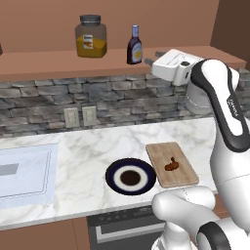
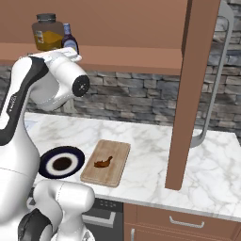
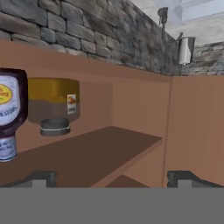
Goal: Pick the chicken drumstick from the plate and place it on the cutting board. Then pick the condiment bottle from the cabinet and place it next to the cutting board.
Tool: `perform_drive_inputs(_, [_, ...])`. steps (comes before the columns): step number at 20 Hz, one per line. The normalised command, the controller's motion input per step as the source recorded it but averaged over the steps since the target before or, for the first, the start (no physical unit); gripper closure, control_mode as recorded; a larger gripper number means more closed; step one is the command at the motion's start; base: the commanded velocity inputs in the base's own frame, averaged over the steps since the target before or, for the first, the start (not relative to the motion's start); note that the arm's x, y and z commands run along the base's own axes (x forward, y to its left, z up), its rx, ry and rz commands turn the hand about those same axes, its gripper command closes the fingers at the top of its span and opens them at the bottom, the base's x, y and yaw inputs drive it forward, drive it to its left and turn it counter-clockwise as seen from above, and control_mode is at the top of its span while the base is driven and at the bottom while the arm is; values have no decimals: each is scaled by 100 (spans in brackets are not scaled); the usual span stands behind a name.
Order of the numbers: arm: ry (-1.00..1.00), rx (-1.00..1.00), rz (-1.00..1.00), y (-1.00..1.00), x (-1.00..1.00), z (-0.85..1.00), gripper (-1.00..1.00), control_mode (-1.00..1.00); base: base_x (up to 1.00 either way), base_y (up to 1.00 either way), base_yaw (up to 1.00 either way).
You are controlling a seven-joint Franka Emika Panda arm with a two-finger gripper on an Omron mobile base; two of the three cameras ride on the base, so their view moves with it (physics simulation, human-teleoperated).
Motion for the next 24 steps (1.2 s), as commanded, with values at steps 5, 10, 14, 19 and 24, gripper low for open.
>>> perform_drive_inputs(5, [-1,0,0,0,1,0,-100,-100,0,0,0])
perform_drive_inputs(10, [0,0,-1,0,8,0,-100,-100,0,0,0])
perform_drive_inputs(14, [0,0,-1,0,4,1,-100,-100,0,0,0])
perform_drive_inputs(19, [0,0,-2,-1,1,9,-100,-100,0,0,0])
perform_drive_inputs(24, [0,0,-2,0,1,17,-100,-100,0,0,0])
